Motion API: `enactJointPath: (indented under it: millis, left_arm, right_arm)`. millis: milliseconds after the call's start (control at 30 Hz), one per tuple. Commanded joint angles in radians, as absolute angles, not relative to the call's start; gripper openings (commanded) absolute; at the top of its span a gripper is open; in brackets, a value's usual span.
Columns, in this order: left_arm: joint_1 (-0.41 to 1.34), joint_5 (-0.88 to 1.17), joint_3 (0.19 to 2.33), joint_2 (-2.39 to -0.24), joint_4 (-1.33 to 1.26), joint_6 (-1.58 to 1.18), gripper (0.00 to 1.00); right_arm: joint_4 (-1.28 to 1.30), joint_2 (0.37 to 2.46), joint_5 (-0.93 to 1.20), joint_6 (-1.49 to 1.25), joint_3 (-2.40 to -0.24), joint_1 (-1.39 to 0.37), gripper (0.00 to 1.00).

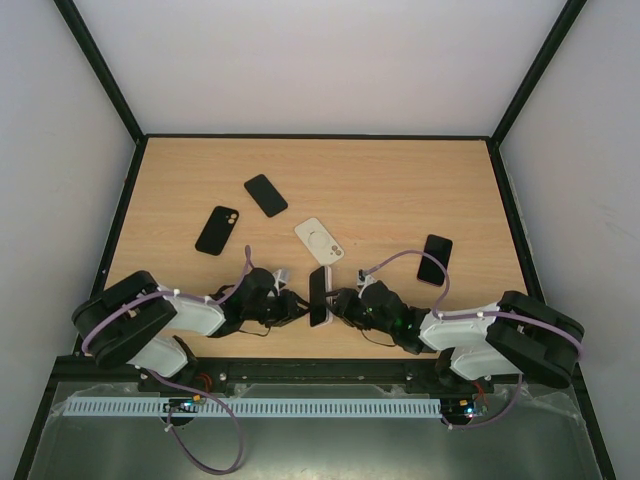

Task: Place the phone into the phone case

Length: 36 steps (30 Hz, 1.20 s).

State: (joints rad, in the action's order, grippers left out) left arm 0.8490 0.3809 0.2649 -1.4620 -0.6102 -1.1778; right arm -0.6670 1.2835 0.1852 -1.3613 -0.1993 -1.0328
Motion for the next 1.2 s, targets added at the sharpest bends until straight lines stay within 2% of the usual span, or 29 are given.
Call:
enactJointPath:
  millis: [0,233,567,633,767,867,1000,1167]
  left_arm:
    - [0.855,0.353,0.245,-1.455,-0.549,-1.166,0.31]
    - [0.855,0.350,0.245,-1.448,-0.548,-1.166,0.33]
    - [0.855,0.358,0.248,-1.445,-0.547,-1.157,0.37]
    - [0.855,0.353,0.247,-1.440,-0.537,-1.154,0.38]
    - [0.856,0.344,0.249,-1.436,-0.521,-1.151,0.39]
    - [0.856,0.343,0.251,-1.438,-0.519,-1.149,0.39]
    - [0.855,0.342,0.230,-1.427,-0.552,-1.170,0.41]
    - [0.817,0.371,0.198,-1.339,-0.573,-1.171,0.54]
  right_arm:
    - [-0.741,1.282,0.170,-1.375,-0.187,-1.038,0.35]
    - [-0.732,1.299,0.175,-1.377,-0.192,-1.038,0.25]
    - [-0.635,1.318,0.142,-1.352,-0.218,-1.037,0.06]
    - [-0.616,1.315,0.129,-1.355,-0.230,-1.038,0.08]
    - [-0.522,1.314,0.116,-1.328,-0.276,-1.037,0.25]
    - [-0.477,1.323,0.105,-1.305,-0.294,-1.038,0.27]
    - [-0.483,1.339,0.096,-1.290,-0.291,-1.039,0.13]
    - [-0.538,1.310,0.121,-1.232,-0.286,-1.038,0.04]
